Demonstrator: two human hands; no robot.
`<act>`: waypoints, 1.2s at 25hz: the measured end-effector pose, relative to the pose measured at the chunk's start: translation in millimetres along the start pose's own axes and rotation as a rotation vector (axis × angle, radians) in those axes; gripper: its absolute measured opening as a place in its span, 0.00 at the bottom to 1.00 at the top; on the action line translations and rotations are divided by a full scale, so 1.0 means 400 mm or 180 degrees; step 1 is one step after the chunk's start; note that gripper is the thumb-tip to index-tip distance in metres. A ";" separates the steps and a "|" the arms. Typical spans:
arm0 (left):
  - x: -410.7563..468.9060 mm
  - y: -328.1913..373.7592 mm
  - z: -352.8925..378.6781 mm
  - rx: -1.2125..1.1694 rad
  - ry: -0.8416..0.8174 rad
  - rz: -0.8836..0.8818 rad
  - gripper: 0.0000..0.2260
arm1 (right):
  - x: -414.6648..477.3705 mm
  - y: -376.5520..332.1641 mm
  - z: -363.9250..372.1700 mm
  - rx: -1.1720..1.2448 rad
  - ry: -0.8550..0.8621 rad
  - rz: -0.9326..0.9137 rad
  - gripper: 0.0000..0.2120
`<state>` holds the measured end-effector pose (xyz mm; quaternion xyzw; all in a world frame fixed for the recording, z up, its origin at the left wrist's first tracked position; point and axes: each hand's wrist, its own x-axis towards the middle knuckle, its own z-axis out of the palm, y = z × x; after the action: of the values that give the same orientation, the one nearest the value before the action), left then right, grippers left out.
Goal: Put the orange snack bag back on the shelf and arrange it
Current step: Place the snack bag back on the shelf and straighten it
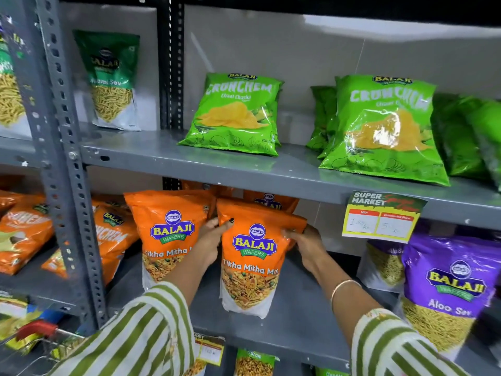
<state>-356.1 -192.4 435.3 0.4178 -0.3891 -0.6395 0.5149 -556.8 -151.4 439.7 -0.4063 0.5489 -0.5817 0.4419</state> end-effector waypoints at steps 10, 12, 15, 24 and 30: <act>-0.065 -0.213 -0.098 0.0936 -0.0527 -0.0873 0.26 | -0.081 0.241 0.006 -0.0838 -0.0451 0.0854 0.36; -0.056 -0.226 -0.090 0.0855 -0.0461 -0.0802 0.23 | -0.090 0.252 0.018 -0.0713 -0.0285 0.0772 0.31; -0.047 -0.232 -0.076 0.0829 -0.0432 -0.0788 0.23 | -0.093 0.242 0.015 -0.0510 -0.0256 0.0694 0.28; -0.054 -0.238 -0.185 0.1277 0.0086 -0.1185 0.27 | -0.103 0.168 0.046 -0.2568 -0.1396 0.2499 0.15; -0.038 -0.115 -0.389 0.2217 0.1867 -0.0072 0.20 | -0.092 0.193 0.312 -0.2545 -0.1774 0.1600 0.16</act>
<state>-224.1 -180.1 340.3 0.7338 -0.4141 -0.3307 0.4251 -421.6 -151.5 371.5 -0.5376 0.6694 -0.0746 0.5072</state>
